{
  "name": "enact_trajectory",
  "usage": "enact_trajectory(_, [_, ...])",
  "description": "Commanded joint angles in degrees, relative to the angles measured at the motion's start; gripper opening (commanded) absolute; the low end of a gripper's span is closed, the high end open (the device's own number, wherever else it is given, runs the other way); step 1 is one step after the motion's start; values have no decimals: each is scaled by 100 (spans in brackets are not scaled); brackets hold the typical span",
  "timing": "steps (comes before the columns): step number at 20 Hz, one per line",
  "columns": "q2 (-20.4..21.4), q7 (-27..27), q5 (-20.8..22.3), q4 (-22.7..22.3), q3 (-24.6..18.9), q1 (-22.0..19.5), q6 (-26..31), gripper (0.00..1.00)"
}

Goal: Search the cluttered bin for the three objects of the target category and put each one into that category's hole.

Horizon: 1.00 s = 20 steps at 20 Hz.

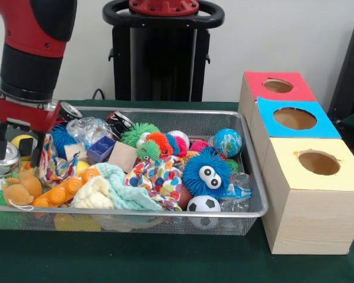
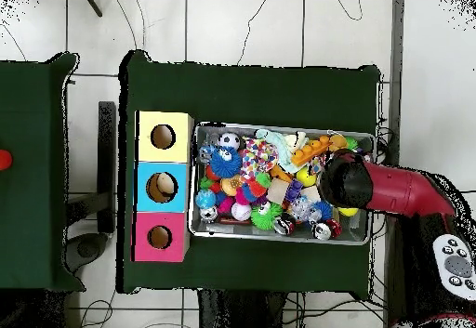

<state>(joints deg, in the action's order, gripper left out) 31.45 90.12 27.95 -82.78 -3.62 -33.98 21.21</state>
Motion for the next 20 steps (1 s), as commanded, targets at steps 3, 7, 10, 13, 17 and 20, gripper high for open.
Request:
enact_trajectory(3, [-381, -253, 220, -252, -1057, -376, -372, 100])
enact_trajectory(7, [-347, -196, 320, -221, -978, -337, -386, 100])
enact_trajectory(10, [-374, -234, 336, -230, -1042, -386, -393, 100])
enact_trajectory(13, [-385, -268, 297, -249, -1122, -444, -329, 100])
enact_trajectory(17, [-423, -255, 291, -258, -1154, -484, -278, 100])
enact_trajectory(20, [-473, -202, 344, -189, -1025, -404, -205, 100])
